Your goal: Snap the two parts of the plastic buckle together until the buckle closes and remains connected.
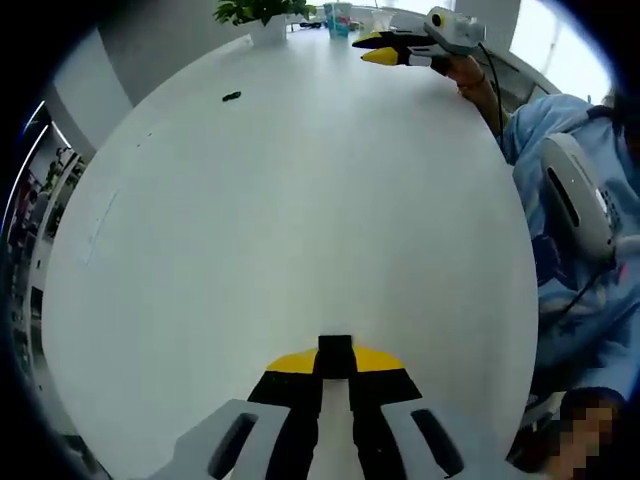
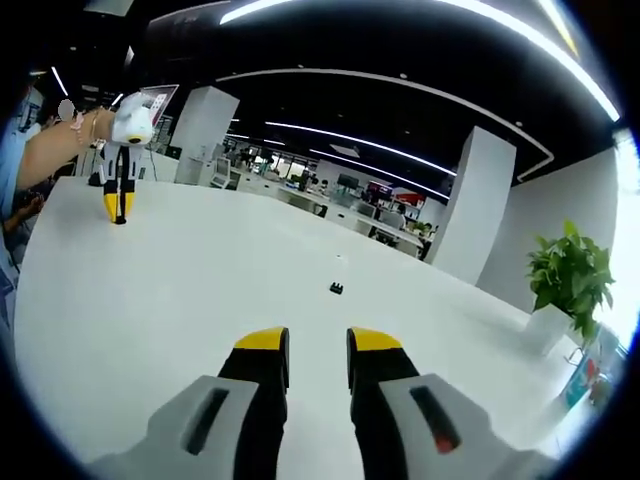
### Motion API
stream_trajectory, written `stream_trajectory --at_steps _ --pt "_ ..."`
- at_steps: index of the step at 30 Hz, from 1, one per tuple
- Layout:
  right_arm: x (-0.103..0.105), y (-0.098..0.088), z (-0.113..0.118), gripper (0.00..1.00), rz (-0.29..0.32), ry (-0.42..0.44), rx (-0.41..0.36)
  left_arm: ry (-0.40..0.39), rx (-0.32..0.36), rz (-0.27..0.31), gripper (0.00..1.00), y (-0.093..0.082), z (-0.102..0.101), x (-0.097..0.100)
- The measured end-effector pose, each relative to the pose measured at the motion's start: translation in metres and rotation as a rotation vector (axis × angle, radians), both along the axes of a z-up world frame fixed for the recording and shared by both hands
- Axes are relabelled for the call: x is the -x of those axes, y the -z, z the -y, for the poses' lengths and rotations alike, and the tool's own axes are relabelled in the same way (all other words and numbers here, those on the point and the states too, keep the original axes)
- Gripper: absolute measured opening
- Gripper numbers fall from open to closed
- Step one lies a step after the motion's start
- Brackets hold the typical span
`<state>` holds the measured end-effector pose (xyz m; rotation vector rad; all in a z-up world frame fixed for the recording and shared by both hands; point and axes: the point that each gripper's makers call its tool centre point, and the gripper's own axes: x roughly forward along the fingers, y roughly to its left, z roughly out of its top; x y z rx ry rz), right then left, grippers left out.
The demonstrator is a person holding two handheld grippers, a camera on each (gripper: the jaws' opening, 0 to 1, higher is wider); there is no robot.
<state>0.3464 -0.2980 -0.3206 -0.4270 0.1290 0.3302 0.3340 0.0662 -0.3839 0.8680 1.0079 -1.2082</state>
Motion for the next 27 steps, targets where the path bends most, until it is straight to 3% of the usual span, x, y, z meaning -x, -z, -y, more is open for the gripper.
stream_trajectory --at_steps 19,27 --pt "-0.002 0.001 0.007 0.22 -0.016 0.042 0.002 0.032 -0.015 -0.018 0.08 -0.002 -0.004 0.018" --pt "-0.005 -0.005 0.017 0.22 0.006 0.087 -0.019 0.051 -0.011 -0.024 0.09 -0.001 -0.005 0.022"
